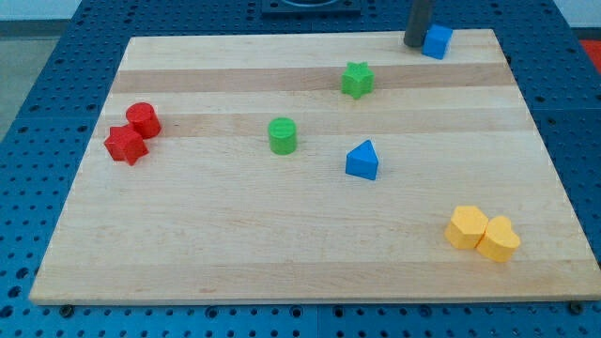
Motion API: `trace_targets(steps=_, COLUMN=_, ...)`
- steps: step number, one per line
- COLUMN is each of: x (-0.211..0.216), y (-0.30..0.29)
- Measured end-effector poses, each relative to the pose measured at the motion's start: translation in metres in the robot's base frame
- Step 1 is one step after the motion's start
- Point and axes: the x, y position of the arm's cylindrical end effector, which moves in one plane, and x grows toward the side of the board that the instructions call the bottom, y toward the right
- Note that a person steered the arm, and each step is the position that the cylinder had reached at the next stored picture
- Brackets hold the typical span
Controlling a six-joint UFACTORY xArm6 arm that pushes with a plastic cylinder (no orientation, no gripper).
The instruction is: Push the blue triangle to the blue cube
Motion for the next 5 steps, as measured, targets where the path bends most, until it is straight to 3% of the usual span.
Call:
trace_targets(steps=3, x=0.0, y=0.027)
trace_targets(steps=4, x=0.017, y=-0.007)
trace_targets(steps=5, x=0.063, y=-0.024)
